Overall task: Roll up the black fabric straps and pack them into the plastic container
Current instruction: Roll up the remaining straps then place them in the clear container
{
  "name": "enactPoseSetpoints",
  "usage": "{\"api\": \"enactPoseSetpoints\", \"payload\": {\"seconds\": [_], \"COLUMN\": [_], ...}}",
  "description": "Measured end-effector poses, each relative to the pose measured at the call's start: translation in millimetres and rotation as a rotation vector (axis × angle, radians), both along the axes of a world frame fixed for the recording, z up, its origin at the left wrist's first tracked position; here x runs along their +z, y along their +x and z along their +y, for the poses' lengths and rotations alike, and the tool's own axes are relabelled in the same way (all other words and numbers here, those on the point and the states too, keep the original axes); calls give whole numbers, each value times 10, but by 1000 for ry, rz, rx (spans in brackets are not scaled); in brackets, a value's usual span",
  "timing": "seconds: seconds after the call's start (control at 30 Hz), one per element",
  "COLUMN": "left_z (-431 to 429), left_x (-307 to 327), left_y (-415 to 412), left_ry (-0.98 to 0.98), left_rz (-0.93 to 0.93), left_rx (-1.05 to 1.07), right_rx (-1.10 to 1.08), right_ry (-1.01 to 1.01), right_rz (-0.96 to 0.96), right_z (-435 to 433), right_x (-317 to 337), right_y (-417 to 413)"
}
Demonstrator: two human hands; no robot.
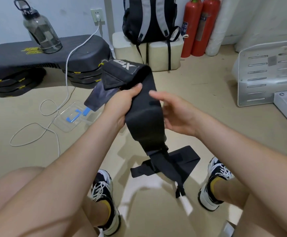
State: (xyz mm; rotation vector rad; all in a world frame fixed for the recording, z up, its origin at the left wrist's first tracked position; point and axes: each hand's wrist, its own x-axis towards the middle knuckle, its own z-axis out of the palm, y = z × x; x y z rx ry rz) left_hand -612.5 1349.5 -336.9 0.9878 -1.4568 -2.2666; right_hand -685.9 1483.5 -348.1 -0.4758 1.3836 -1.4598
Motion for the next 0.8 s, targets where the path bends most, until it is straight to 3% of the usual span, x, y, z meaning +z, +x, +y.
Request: {"api": "enactPoseSetpoints", "payload": {"seconds": [0.07,0.17,0.27,0.37,0.47,0.57,0.7,0.8], "left_z": [17,48,-52,-184,-245,-156,141,227], "left_x": [35,69,79,8,-99,-106,-189,-267], "left_y": [1,-52,-110,-74,-47,-16,62,54], "left_ry": [-42,-161,-103,-132,-57,-38,-216,-345], "left_rz": [32,-13,-99,-175,-240,-289,-213,-71], "left_rx": [-12,-52,45,131,67,-106,-376,-277], "right_rx": [-89,-215,-130,-63,-11,-239,-610,-645], "right_ry": [32,108,102,92,102,92,61,50], "right_rz": [132,607,817,587,334,287,296,316], "right_z": [-22,-81,-112,-96,-73,-112,-137,-128], "right_x": [4,-83,-161,-131,-124,-155,-165,-196], "right_y": [-28,-27,49,74,72,43,-32,-43]}}
